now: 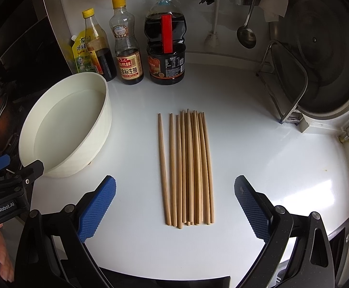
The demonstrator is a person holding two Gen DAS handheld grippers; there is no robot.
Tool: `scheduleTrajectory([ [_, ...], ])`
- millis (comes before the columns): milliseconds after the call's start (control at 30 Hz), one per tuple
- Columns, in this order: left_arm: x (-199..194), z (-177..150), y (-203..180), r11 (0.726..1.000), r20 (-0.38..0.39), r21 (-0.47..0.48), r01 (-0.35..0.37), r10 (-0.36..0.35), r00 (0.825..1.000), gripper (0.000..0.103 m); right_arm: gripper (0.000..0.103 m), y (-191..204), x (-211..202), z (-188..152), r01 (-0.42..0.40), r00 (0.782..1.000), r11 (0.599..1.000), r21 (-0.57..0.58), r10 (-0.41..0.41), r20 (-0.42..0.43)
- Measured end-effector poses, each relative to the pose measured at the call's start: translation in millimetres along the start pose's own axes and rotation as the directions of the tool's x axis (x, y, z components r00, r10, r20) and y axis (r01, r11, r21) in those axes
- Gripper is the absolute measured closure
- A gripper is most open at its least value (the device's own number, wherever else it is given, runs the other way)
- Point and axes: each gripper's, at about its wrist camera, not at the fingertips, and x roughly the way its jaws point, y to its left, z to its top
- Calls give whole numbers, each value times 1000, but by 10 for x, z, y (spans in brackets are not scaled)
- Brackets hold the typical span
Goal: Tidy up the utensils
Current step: 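Move both grippers toward the row of wooden chopsticks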
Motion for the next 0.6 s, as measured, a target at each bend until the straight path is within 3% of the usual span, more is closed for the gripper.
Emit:
scheduleTrajectory([
  [333, 193, -78, -268, 995, -31, 33, 89, -88, 996, 6, 8, -299, 166, -135, -66, 997, 995, 73, 68, -31],
  [600, 422, -77, -736, 980, -24, 65, 189, -187, 982, 6, 8, -843, 470, -276, -15, 999, 996, 91, 18, -39],
])
